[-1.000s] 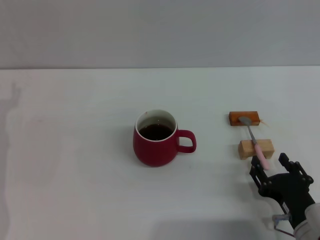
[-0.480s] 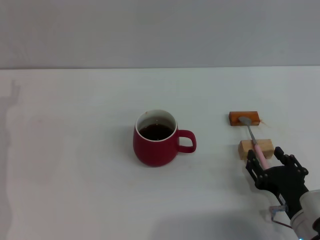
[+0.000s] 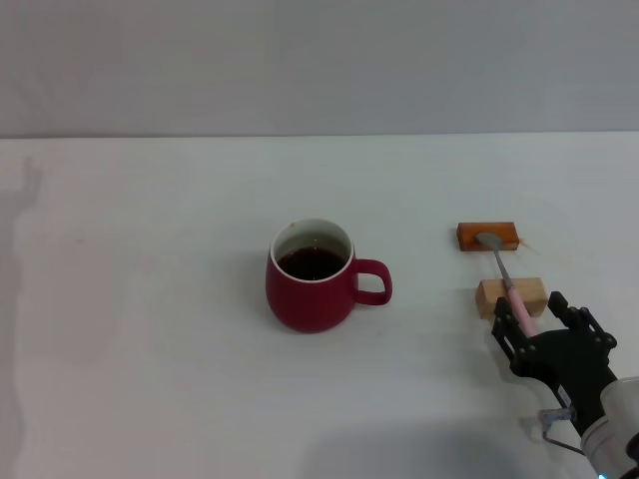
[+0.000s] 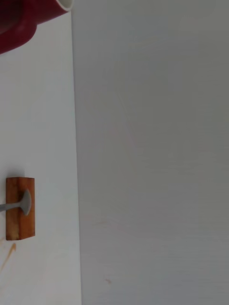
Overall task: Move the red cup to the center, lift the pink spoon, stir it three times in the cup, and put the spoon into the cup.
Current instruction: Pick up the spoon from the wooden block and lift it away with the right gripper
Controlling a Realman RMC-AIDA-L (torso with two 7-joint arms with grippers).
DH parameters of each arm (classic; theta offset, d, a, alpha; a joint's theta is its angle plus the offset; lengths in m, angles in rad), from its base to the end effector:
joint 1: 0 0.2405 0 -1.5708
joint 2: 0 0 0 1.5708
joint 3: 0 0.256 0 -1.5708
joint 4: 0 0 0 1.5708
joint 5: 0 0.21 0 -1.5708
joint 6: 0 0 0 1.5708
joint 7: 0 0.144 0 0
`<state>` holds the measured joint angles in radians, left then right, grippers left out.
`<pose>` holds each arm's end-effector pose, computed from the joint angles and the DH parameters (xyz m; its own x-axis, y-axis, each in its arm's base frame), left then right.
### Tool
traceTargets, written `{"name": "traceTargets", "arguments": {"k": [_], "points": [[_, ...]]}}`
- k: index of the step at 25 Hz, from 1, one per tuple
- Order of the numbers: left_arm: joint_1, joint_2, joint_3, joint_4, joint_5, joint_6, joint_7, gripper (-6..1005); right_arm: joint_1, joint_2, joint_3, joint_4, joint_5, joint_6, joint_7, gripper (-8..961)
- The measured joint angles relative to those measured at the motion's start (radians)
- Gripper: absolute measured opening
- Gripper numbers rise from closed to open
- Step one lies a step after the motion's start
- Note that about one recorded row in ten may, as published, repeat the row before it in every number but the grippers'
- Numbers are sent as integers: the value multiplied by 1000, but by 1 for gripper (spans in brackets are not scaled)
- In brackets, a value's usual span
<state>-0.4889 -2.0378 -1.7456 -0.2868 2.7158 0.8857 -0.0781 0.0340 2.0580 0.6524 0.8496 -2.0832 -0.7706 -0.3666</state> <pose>-0.3568 0.3844 0.0770 0.6665 -0.0833 0.7409 0.7330 0.2545 -0.6308 0.2936 0.2422 -0.1000 0.6737 -0.2619 -0.6910 -0.7374 -0.1775 -0.6517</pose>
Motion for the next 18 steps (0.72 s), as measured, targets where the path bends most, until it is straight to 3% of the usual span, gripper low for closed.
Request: {"name": "traceTargets", "arguments": {"k": [18], "points": [[2,-2,0,0,5,0,0,838,-15,5,-7,0,0,-1,0,601]]}}
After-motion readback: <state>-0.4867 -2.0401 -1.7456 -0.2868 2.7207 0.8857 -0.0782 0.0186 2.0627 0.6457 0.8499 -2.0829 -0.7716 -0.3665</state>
